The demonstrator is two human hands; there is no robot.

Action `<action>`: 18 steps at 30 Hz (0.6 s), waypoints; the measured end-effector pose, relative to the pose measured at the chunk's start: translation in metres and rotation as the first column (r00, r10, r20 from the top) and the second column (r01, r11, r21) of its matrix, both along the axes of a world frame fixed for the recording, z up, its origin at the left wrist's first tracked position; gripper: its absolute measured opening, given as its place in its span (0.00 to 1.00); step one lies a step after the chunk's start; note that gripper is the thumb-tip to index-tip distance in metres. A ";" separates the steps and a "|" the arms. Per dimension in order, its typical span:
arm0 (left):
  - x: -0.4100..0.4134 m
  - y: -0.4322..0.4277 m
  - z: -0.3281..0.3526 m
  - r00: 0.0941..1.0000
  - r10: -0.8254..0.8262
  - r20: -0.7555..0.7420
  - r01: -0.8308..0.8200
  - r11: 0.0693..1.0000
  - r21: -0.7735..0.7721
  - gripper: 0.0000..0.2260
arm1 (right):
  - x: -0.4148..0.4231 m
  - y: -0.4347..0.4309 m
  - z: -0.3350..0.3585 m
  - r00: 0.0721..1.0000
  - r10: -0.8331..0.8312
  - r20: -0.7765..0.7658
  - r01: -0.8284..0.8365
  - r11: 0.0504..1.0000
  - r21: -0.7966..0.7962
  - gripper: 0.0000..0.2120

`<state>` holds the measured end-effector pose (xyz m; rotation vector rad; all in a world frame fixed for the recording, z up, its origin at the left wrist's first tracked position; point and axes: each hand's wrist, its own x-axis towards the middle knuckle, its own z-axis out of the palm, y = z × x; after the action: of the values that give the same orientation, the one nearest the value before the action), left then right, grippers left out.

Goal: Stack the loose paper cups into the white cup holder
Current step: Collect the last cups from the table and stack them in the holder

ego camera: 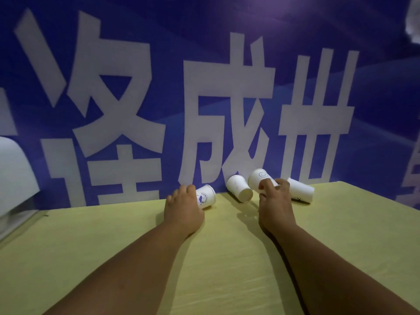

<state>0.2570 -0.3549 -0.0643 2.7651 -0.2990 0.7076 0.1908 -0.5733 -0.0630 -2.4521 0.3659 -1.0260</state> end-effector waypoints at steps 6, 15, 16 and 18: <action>-0.036 0.061 0.007 0.996 -0.032 -0.079 0.017 0.982 -0.190 0.22 | -0.019 0.052 0.016 0.988 0.153 -0.013 -0.148 0.969 0.196 0.14; -0.101 0.169 0.039 0.990 -0.138 -0.043 0.083 0.787 -0.612 0.36 | -0.035 0.202 0.053 0.886 0.389 0.251 -0.450 0.593 0.668 0.26; -0.109 0.182 0.043 0.988 -0.155 -0.026 0.103 0.764 -0.637 0.39 | -0.038 0.222 0.059 0.851 0.429 0.303 -0.508 0.523 0.685 0.30; -0.119 0.210 0.051 0.988 -0.151 0.027 0.131 0.740 -0.660 0.42 | -0.043 0.261 0.068 0.782 0.511 0.358 -0.597 0.448 0.665 0.37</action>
<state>0.1378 -0.1452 -0.0135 2.0422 -0.1961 0.5865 0.1479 -0.3123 0.0045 -1.5356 -0.0809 -0.5247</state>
